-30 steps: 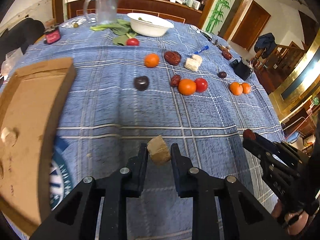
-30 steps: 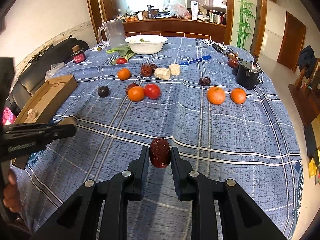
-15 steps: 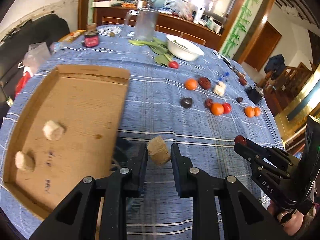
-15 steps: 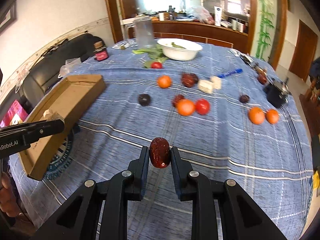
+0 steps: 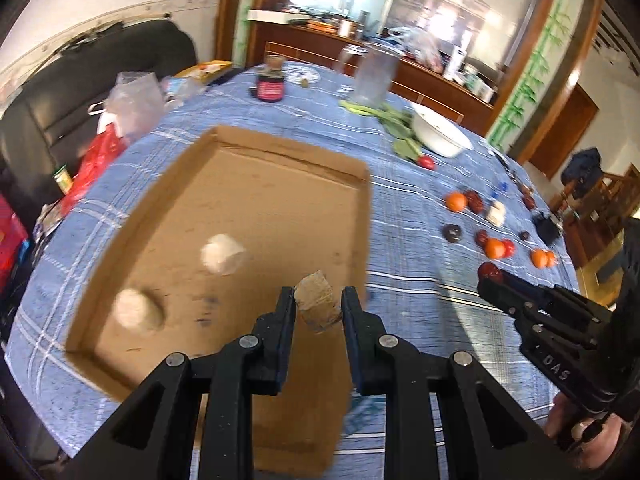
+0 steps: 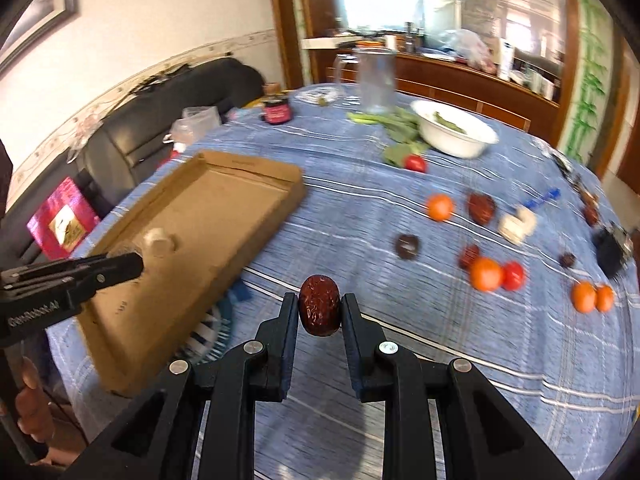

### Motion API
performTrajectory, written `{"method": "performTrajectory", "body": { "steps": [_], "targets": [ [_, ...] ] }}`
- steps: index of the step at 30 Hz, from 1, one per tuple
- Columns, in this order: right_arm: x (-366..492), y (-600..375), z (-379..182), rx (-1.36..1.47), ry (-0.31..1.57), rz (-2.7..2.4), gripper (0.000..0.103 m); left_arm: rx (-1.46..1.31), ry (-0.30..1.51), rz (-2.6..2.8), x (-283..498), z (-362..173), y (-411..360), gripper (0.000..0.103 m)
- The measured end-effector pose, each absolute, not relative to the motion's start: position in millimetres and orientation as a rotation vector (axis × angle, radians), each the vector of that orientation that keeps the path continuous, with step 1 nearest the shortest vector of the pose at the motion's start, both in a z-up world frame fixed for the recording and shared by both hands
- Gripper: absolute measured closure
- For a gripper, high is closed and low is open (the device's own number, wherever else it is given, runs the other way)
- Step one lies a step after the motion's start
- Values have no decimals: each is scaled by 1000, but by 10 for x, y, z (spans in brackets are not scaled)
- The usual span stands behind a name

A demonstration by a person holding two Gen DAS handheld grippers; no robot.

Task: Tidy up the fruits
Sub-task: 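Carry the jujube with the right gripper while the left gripper carries the cube to the tray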

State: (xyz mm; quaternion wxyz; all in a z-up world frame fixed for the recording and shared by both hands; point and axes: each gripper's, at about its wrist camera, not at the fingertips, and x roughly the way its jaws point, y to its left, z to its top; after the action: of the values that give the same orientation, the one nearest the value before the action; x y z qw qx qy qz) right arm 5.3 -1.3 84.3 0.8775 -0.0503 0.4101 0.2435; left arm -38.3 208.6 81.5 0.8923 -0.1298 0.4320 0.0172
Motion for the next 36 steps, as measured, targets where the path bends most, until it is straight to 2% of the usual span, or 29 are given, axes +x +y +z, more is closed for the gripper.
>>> {"method": "performTrajectory", "body": {
  "steps": [11,19,36],
  "targets": [
    [154,809,842,-151,870,669,79,-331,928,161,-670,591,2693,81],
    [210,1403,507,-217,950,756,78,-337,969,166,-697,406,2790,80],
    [274,1578,237,-236,1006,731,78,-316,1009,144,-625,232,2772,80]
  ]
}}
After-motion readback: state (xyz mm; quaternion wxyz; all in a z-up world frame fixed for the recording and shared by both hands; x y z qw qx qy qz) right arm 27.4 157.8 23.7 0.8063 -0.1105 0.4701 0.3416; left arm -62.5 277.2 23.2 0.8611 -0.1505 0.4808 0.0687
